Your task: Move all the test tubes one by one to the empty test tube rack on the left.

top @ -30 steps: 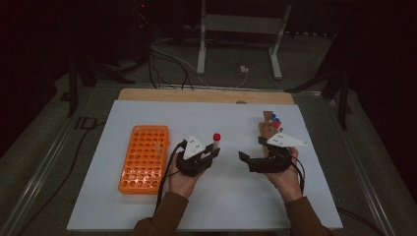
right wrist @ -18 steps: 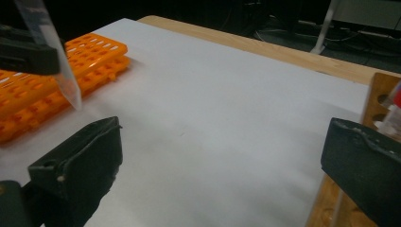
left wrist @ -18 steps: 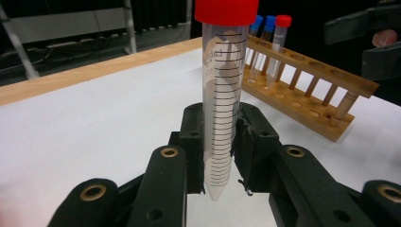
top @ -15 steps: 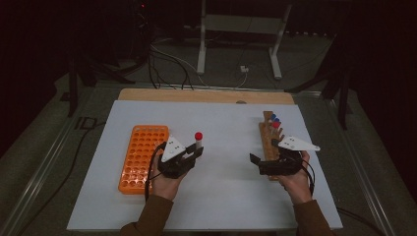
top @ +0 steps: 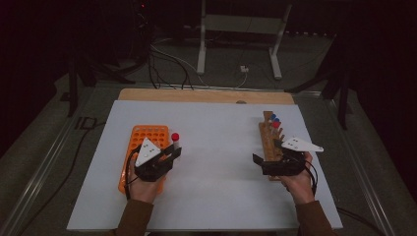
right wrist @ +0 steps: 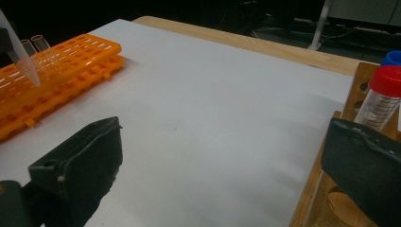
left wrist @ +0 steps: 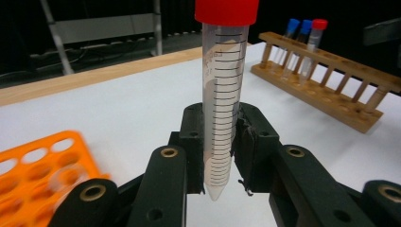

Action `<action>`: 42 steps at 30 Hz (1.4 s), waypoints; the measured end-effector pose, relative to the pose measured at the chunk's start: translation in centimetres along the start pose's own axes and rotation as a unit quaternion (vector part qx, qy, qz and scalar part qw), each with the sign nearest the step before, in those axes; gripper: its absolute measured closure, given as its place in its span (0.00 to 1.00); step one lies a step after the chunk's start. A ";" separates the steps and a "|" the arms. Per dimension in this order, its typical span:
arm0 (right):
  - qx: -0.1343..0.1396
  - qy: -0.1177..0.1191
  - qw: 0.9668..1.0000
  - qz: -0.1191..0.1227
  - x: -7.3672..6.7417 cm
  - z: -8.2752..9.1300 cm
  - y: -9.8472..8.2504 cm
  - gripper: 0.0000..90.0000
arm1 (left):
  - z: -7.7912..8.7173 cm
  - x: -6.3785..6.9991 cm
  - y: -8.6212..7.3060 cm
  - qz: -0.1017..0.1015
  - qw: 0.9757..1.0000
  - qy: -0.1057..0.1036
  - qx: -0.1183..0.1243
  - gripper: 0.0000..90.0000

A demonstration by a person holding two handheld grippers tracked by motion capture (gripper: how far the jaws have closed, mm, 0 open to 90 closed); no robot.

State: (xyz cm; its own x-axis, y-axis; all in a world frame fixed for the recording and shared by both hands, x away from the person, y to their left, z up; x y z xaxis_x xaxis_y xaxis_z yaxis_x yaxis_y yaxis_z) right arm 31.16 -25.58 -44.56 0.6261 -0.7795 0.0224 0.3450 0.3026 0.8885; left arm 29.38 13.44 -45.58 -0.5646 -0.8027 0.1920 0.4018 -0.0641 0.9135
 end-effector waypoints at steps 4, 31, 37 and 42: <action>0.001 -0.001 1.000 -0.002 0.0 0.0 0.0 0.00 | 0.7 -1.0 -0.3 0.005 1.000 0.013 0.003 0.83; 0.008 0.000 1.000 -0.004 0.2 0.5 -0.1 0.00 | 1.9 -4.0 -3.6 0.010 0.994 0.077 -0.082 0.82; 0.009 0.002 1.000 -0.003 0.2 0.5 -0.1 0.00 | 1.5 -3.8 -3.9 0.001 0.992 0.082 -0.099 0.82; 0.009 0.003 1.000 -0.002 0.2 0.5 -0.1 0.00 | 1.2 -3.5 -4.2 -0.008 0.989 0.089 -0.120 0.82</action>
Point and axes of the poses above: each handheld gripper's, and its own axes: z roughly backward along the jaws, y roughly out of its top, x roughly to its right, the point moved 2 cm from there along -z, roughly forward along the jaws, and after that the axes turned 7 degrees about z, right-handed, at the moved point
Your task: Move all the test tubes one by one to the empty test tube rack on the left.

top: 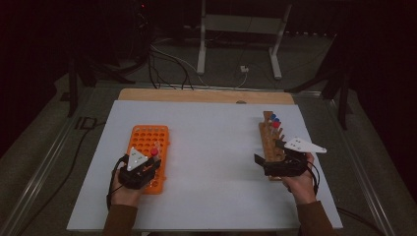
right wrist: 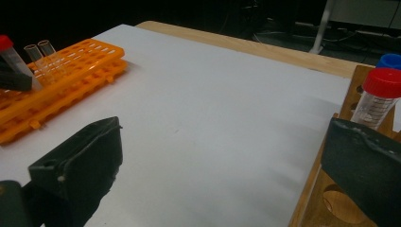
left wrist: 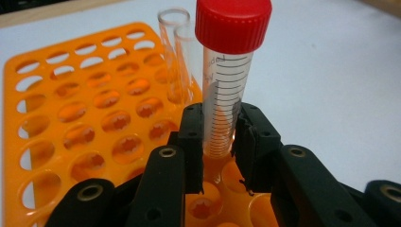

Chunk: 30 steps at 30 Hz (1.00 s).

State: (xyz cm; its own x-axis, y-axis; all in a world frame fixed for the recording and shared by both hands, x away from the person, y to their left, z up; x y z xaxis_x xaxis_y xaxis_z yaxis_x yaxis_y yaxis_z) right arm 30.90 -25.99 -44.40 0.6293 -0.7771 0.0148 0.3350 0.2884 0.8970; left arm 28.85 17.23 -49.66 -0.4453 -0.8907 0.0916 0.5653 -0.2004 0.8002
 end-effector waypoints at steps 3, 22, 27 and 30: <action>0.000 0.000 1.000 0.001 0.0 0.0 0.0 0.00 | -0.1 0.1 -0.1 -0.004 1.000 0.006 -0.009 0.82; 0.002 -0.024 1.000 0.002 1.8 0.9 0.3 0.01 | 1.7 -0.2 0.1 0.027 0.998 -0.023 0.043 0.45; -0.002 -0.053 0.999 0.002 3.4 1.2 0.2 0.05 | 2.2 -0.8 0.3 0.060 0.995 -0.039 0.074 0.25; -0.004 -0.070 0.998 -0.006 4.6 1.2 0.1 0.07 | 2.5 -0.8 0.5 0.062 0.994 -0.039 0.086 0.18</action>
Point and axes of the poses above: each handheld gripper's, and its own axes: z roughly backward along the jaws, y roughly out of its top, x roughly to its right, the point moved 2 cm from there along -z, roughly forward along the jaws, and after that the axes turned 7 degrees about z, right-handed, at the moved point
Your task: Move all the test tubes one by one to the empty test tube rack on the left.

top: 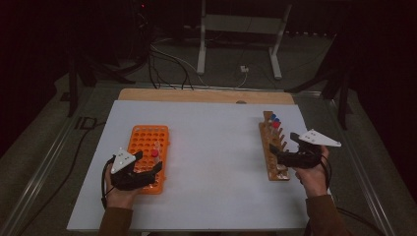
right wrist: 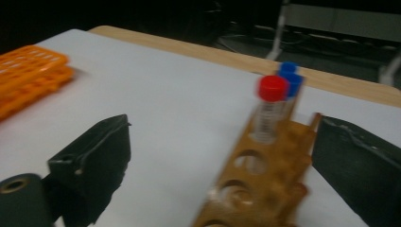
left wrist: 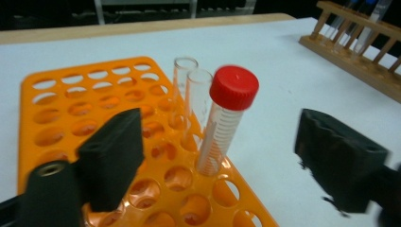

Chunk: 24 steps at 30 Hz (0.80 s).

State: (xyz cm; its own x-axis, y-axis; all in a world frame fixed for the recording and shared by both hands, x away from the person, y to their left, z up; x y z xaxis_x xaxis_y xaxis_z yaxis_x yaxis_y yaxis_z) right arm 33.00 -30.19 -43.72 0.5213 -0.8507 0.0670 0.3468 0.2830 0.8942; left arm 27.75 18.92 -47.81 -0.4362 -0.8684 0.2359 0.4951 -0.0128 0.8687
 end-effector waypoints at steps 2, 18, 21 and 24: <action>-0.005 -0.013 1.000 -0.004 0.9 -0.4 -0.1 0.09 | 0.1 0.0 0.1 -0.001 1.000 0.002 0.003 0.19; -0.065 -0.047 0.997 0.007 2.8 -5.1 0.6 0.58 | 0.7 0.0 0.4 0.003 0.999 0.023 0.028 0.01; -0.075 -0.046 0.996 0.007 2.8 -5.8 0.3 0.67 | 0.7 0.0 0.4 0.002 0.999 0.024 0.026 0.01; -0.078 -0.044 0.996 0.002 2.9 -6.4 0.2 0.73 | 0.6 0.1 0.3 0.003 0.999 0.023 0.024 0.01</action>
Point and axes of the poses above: each handheld gripper's, and its own axes: z roughly backward along the jaws, y roughly out of its top, x roughly to its right, the point moved 2 cm from there along -z, roughly forward along the jaws, and after that the axes turned 7 degrees about z, right-handed, at the moved point
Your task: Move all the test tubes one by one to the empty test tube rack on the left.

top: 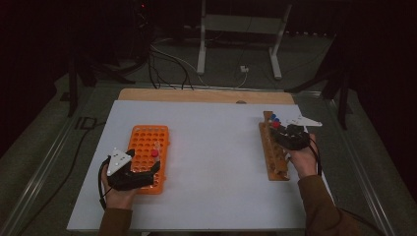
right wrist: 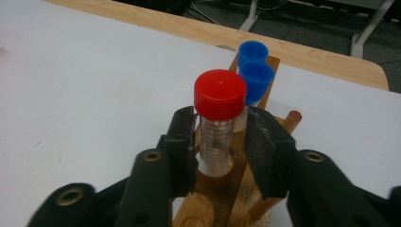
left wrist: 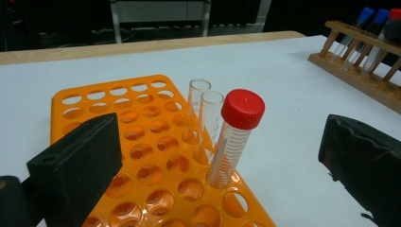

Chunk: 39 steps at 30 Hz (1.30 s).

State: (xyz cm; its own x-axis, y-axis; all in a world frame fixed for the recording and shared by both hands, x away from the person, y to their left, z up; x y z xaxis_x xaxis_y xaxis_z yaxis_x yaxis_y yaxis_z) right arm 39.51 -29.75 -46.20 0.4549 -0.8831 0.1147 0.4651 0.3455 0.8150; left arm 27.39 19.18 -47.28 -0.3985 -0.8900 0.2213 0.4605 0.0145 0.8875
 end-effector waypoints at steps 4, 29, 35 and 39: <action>-0.005 -0.010 1.000 0.014 -0.3 -0.3 0.1 0.81 | 0.0 0.0 0.0 0.001 1.000 0.001 0.000 0.01; 0.065 -0.010 0.998 0.018 -0.6 4.1 2.9 0.83 | 0.3 0.6 0.2 -0.018 0.999 0.021 0.018 0.00; 0.080 -0.006 0.996 0.032 -1.4 5.1 4.0 0.83 | 0.7 1.1 0.6 -0.027 0.999 0.022 0.031 0.00; 0.080 0.003 0.996 0.037 -2.0 5.2 4.2 0.83 | 0.9 1.5 1.2 -0.027 0.999 0.019 0.041 0.00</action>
State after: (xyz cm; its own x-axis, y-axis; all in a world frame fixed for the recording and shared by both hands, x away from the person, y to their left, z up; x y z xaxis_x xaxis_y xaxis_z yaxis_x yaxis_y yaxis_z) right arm 36.59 -28.18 -40.09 0.4883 -0.8549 0.1754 0.3029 0.3545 0.8846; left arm 26.60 18.23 -45.52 -0.3898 -0.9074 0.1571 0.3723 0.0007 0.9281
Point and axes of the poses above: each handheld gripper's, and its own axes: z roughly backward along the jaws, y roughly out of its top, x roughly to its right, the point moved 2 cm from there along -z, roughly forward along the jaws, and after that the axes turned 7 degrees about z, right-handed, at the moved point
